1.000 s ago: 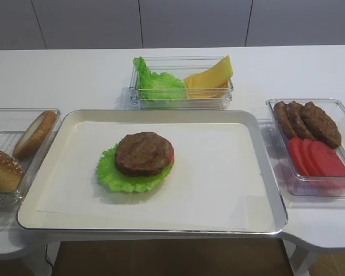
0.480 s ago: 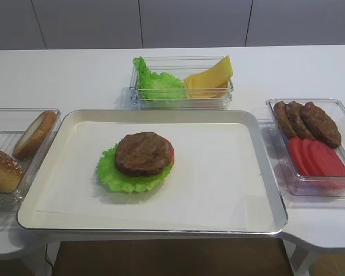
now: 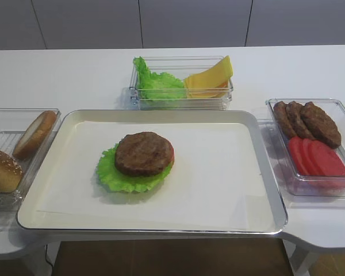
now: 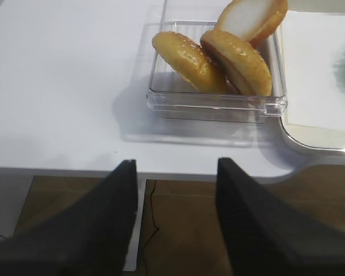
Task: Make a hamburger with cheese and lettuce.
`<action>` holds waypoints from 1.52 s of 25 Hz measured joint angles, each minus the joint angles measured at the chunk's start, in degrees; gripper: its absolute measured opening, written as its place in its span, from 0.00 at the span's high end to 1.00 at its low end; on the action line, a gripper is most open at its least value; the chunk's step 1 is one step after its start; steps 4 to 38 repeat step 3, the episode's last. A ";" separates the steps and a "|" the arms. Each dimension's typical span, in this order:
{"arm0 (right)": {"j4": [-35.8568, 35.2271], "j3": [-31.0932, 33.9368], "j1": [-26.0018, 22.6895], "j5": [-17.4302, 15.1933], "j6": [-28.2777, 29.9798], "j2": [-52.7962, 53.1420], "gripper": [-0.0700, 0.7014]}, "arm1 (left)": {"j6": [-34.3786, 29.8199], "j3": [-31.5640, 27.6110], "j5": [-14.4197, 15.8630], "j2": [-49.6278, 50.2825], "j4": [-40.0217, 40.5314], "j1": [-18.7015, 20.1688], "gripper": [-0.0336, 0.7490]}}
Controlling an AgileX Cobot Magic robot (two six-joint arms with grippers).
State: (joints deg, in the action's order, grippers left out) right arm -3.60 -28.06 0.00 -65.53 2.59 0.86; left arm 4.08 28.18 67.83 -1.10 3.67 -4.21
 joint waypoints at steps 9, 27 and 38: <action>0.00 0.00 0.00 0.00 0.00 0.00 0.36 | 0.00 0.00 0.00 0.00 0.00 0.00 0.53; 0.00 0.00 0.00 0.00 0.00 0.00 0.36 | 0.00 0.00 0.00 0.00 0.00 0.00 0.53; 0.00 0.00 0.00 0.00 0.00 0.00 0.36 | 0.00 0.00 0.00 0.00 0.00 0.00 0.53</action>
